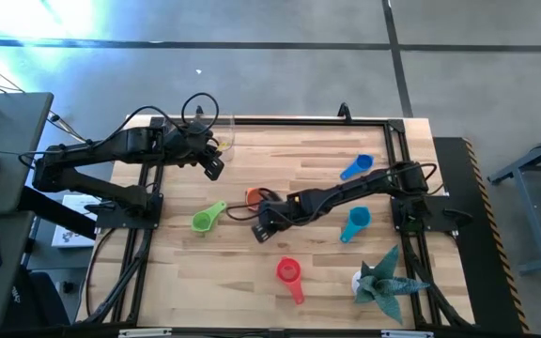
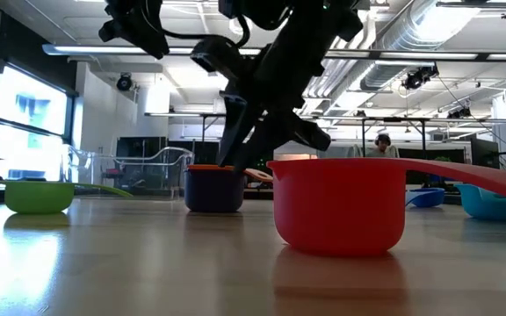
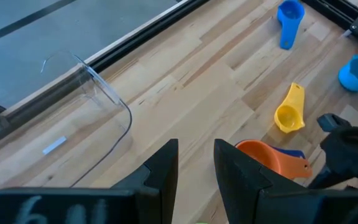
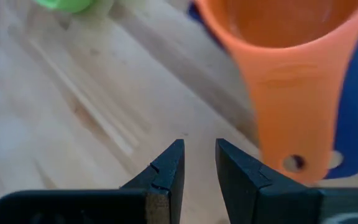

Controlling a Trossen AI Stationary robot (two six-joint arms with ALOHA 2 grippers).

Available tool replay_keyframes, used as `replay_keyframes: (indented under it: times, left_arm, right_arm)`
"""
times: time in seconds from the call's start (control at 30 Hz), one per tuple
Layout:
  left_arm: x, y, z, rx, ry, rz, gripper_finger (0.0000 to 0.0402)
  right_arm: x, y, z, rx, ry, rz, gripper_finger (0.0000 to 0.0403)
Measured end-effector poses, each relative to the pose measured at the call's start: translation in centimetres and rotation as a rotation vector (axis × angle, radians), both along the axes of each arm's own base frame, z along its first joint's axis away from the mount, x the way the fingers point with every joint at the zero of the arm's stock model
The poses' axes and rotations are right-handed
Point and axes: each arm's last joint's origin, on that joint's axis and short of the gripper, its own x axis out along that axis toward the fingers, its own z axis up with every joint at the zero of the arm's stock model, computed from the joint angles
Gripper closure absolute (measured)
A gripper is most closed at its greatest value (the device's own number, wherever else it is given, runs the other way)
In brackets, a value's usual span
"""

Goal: Nest measuring cups in basket
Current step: Stack the orange measuring cup on top of the violet measuring cup

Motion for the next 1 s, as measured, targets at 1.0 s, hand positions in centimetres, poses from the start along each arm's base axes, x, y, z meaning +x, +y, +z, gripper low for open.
replay_keyframes:
  times: [1.0]
  left_arm:
    - [0.0, 0.0, 0.0, -0.001, 0.0, -0.001, 0.031]
  right_arm:
    - [-1.2, -1.4, -0.1, -0.034, 0.119, -0.114, 0.032]
